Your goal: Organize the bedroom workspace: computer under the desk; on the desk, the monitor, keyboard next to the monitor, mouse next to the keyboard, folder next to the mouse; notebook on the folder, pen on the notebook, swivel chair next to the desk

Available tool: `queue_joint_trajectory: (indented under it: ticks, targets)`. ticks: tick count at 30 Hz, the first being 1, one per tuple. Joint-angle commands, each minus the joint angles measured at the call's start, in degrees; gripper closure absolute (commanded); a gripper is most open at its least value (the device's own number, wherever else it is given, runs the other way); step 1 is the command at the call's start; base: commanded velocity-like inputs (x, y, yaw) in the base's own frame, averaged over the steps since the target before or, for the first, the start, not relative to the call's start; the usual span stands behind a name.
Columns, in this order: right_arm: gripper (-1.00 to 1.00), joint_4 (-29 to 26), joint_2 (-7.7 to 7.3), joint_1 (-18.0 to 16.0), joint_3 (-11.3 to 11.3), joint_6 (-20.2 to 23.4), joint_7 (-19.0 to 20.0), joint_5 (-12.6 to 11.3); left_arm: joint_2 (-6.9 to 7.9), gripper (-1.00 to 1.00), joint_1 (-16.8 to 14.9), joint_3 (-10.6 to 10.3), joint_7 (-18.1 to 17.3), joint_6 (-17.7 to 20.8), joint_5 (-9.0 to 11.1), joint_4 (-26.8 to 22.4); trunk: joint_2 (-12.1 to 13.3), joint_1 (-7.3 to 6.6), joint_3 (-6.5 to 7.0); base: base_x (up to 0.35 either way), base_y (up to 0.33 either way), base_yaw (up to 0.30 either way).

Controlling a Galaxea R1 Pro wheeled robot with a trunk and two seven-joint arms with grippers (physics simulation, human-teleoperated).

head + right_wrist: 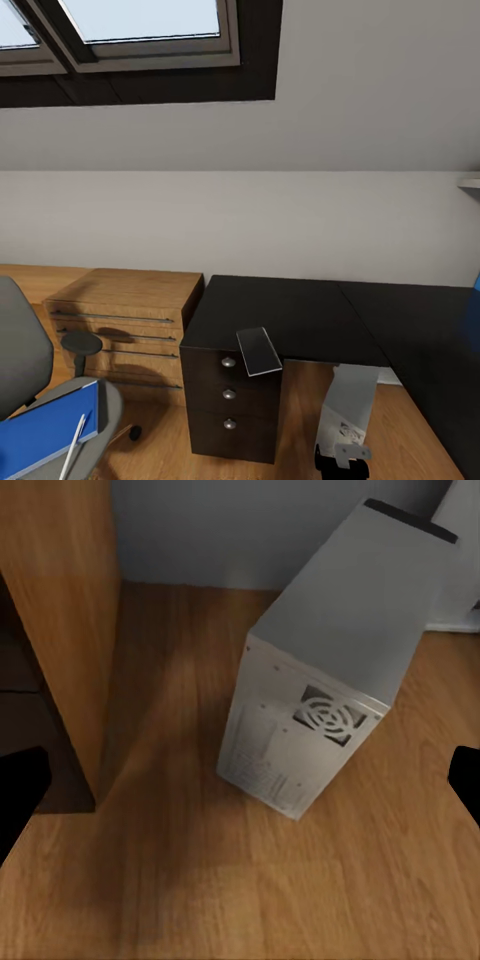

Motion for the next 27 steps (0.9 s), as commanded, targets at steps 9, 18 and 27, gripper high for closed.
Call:
queue_joint_trajectory:
  ticks: [9,18,27]
  targets:
    - [-1.00,0.11,0.28,0.11,0.54,-0.63,-0.16,-0.36,0.00,-1.00,-0.05,-0.51,-0.11,-0.45,0.68,0.08,-0.04,0.00,-0.59,0.000,0.000,0.105]
    - [-1.00,0.11,0.35,0.11,0.54,-0.63,-0.16,-0.38,-0.06,-1.00,-0.05,-0.61,-0.34,-0.44,0.67,0.14,-0.04,0.00,-0.80,0.000,0.000,0.254]
    - [-1.00,0.11,0.35,0.11,0.54,-0.63,-0.16,-0.38,-0.06,-1.00,-0.05,-0.64,-0.36,-0.41,0.67,0.15,-0.04,0.00,-0.99,0.000,0.000,0.260]
